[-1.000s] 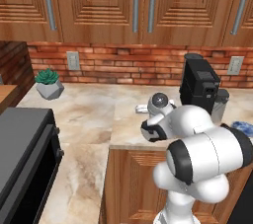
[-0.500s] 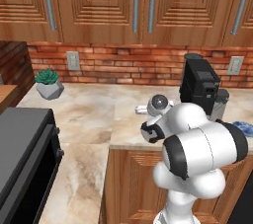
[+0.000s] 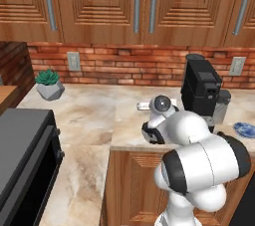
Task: Take a sugar cube from the saucer and place it inside the coffee. Then, grab milk from the fridge and place it next to the coffee on the counter to sweeten the coffee.
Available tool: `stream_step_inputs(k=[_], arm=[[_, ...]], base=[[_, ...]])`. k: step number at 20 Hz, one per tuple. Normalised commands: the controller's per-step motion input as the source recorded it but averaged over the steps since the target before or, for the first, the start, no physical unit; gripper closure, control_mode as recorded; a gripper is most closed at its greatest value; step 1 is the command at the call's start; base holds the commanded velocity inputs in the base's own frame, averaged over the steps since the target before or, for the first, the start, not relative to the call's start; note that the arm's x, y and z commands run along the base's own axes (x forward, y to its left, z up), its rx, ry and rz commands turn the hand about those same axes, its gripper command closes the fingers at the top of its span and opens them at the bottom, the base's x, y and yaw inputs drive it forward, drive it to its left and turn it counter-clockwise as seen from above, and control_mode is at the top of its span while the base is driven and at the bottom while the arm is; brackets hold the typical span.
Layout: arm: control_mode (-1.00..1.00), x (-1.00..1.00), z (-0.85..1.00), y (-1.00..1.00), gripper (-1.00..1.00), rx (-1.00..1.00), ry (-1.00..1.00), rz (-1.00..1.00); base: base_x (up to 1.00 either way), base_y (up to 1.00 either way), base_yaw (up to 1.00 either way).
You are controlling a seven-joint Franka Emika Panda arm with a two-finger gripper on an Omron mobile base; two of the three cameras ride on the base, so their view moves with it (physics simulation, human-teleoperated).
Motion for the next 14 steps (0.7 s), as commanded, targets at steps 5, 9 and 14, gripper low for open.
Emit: stream_step_inputs(k=[5, 9, 14], arm=[[-1.0, -0.27, 0.87, 0.0, -1.0, 0.0, -0.27, -0.05], [-1.0, -0.67, 1.0, 0.09, -1.0, 0.0, -0.33, -0.02], [-1.0, -1.0, 1.0, 0.03, -1.0, 0.0, -0.36, 0.0]], base=[[0.0, 0.0, 0.0], [0.0, 0.0, 0.0], [0.0, 0.0, 0.0]])
